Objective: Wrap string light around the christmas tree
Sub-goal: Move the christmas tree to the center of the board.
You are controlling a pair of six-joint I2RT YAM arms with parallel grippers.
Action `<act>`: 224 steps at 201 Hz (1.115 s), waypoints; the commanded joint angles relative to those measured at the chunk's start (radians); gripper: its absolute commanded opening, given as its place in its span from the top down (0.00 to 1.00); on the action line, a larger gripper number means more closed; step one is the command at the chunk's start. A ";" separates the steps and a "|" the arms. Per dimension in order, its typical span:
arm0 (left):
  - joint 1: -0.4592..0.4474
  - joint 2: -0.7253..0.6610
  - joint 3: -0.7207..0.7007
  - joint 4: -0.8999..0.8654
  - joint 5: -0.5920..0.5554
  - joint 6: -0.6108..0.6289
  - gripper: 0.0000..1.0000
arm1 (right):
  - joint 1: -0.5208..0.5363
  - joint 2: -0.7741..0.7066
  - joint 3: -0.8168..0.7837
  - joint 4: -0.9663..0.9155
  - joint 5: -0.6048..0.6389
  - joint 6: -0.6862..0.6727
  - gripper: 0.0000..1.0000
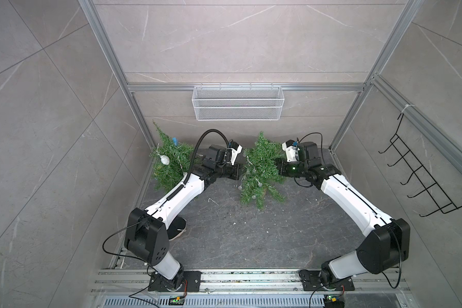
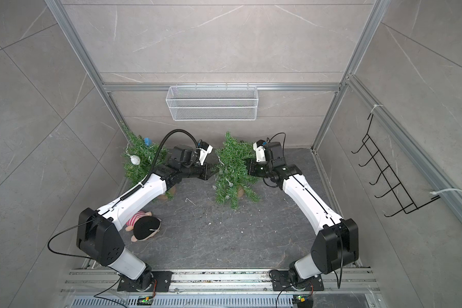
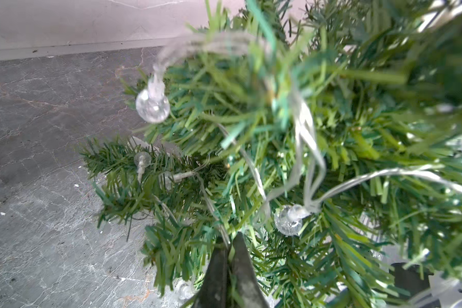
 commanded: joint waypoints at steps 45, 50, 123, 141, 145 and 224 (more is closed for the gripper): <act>-0.005 -0.009 0.046 -0.015 0.031 -0.116 1.00 | -0.013 -0.043 0.077 -0.055 -0.093 -0.006 0.41; -0.006 -0.009 0.045 -0.015 0.034 -0.122 1.00 | -0.014 -0.038 0.080 -0.049 -0.091 0.000 0.42; -0.054 -0.069 0.012 -0.016 0.034 -0.164 1.00 | -0.013 0.042 0.166 -0.045 -0.022 0.042 0.46; -0.049 -0.082 -0.028 -0.010 0.004 -0.156 1.00 | -0.019 0.039 0.168 -0.104 -0.028 0.003 0.43; -0.048 -0.082 -0.031 -0.011 -0.002 -0.155 1.00 | -0.021 0.040 0.173 -0.124 -0.028 -0.008 0.42; -0.044 -0.120 0.014 -0.024 -0.057 -0.188 1.00 | -0.133 -0.050 0.217 -0.299 0.049 -0.069 0.39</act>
